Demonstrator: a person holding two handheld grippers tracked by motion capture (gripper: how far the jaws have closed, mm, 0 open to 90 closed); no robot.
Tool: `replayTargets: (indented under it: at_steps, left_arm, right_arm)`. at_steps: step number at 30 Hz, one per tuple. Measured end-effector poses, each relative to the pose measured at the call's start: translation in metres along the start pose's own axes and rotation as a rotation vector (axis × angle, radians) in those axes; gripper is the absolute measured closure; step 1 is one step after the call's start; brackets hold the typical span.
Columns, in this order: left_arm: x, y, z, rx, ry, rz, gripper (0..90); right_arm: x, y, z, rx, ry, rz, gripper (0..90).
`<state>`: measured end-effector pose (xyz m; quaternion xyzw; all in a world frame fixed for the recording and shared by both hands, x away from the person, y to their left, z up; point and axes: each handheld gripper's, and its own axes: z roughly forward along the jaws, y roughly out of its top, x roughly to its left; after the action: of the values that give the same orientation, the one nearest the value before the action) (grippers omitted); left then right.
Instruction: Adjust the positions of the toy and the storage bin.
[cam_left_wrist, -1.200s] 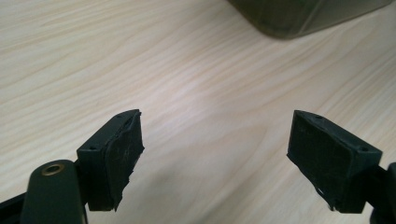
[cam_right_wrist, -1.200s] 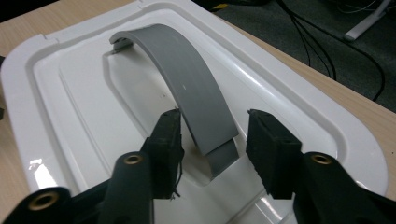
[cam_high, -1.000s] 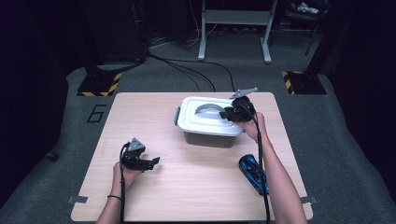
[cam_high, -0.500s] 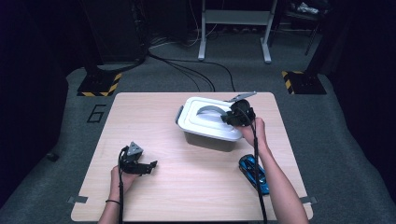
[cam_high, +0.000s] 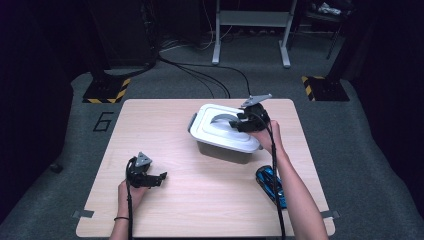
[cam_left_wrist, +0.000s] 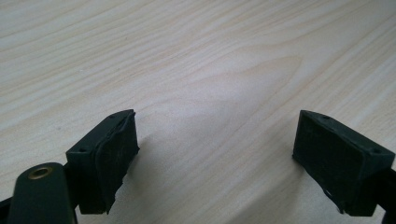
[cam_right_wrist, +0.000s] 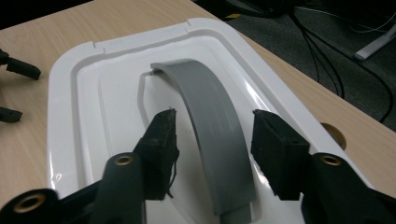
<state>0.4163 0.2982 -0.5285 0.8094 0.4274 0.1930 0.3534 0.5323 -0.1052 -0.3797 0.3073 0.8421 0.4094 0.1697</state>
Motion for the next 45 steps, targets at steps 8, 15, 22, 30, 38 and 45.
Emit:
replayTargets:
  at_steps: [8,15,22,30,38,45]
  left_arm:
    - [0.000,0.000,0.000,-0.008,0.000,-0.001,14.5]
    - [0.001,0.000,0.000,-0.009,0.000,-0.002,14.8]
    - [0.000,0.000,0.000,-0.009,0.000,-0.002,14.8]
    - [0.000,0.000,0.000,-0.009,0.000,-0.002,14.8]
    - [0.000,0.000,0.000,-0.008,0.000,-0.002,14.8]
    - [0.000,0.000,0.000,-0.008,0.000,-0.002,14.8]
  right_arm:
    - [0.001,0.005,0.007,0.029,-0.001,-0.024,62.9]
    - [0.006,0.007,0.005,0.068,-0.008,-0.003,63.9]
    - [0.015,0.007,0.000,0.099,-0.054,0.084,63.9]
    - [0.005,0.004,0.002,0.027,0.056,0.052,60.0]
    - [0.005,0.003,0.009,0.056,0.068,0.094,64.8]
    - [0.024,0.011,0.014,0.076,-0.072,0.172,65.7]
